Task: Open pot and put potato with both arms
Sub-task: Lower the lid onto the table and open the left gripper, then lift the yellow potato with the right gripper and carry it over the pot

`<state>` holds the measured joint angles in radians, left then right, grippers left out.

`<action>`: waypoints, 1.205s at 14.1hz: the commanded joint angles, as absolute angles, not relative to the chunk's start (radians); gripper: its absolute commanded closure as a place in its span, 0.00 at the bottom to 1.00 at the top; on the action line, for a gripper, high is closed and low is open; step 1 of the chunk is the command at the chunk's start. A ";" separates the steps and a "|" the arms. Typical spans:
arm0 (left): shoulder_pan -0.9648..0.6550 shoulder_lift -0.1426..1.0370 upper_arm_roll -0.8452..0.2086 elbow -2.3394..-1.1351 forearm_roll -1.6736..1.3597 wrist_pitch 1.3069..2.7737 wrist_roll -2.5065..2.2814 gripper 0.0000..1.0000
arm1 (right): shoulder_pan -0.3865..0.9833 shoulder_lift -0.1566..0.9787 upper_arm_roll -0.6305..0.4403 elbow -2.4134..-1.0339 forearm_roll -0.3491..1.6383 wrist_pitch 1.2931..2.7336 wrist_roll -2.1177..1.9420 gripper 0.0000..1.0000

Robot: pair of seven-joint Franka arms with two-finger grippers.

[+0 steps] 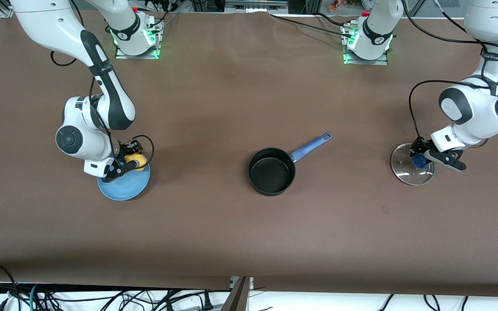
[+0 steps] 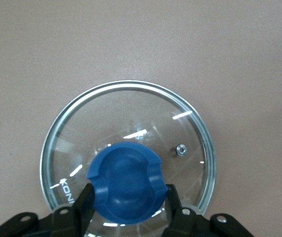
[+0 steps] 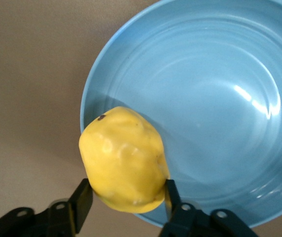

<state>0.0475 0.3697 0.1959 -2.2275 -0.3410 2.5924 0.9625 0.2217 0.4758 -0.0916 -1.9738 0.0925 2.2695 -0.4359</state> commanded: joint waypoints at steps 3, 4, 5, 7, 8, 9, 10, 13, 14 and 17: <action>0.051 0.325 0.186 -2.182 -0.384 2.479 0.915 0.00 | 0.210 0.480 -0.084 -1.834 0.158 2.095 -0.420 0.50; 0.045 0.304 0.180 -2.146 -0.371 2.405 0.858 0.00 | 0.212 0.480 -0.084 -1.791 0.179 2.032 -0.390 0.50; 0.034 0.296 0.170 -2.093 -0.361 2.320 0.812 0.00 | 0.218 0.480 -0.083 -1.751 0.190 1.985 -0.344 0.50; 0.028 0.296 0.149 -1.975 -0.245 2.188 0.668 0.00 | 0.224 0.482 -0.068 -1.686 0.221 1.913 -0.199 0.50; 0.026 0.293 0.117 -1.910 -0.194 2.112 0.572 0.00 | 0.224 0.483 -0.039 -1.648 0.265 1.883 -0.125 0.50; 0.025 0.293 0.083 -1.826 -0.148 2.006 0.469 0.00 | 0.225 0.492 -0.005 -1.613 0.312 1.869 -0.044 0.50; 0.023 0.293 0.057 -1.736 -0.114 1.896 0.368 0.00 | 0.229 0.500 0.021 -1.594 0.352 1.867 0.065 0.50; 0.015 0.291 -0.021 -1.536 -0.086 1.664 0.160 0.00 | 0.241 0.567 0.138 -1.504 0.460 1.919 0.372 0.50; 0.008 0.291 -0.035 -1.481 -0.083 1.602 0.106 0.00 | 0.265 0.595 0.161 -1.468 0.463 1.965 0.481 0.50; -0.006 0.236 -0.038 -1.405 -0.089 1.453 -0.003 0.00 | 0.403 0.691 0.175 -1.372 0.463 2.147 0.751 0.50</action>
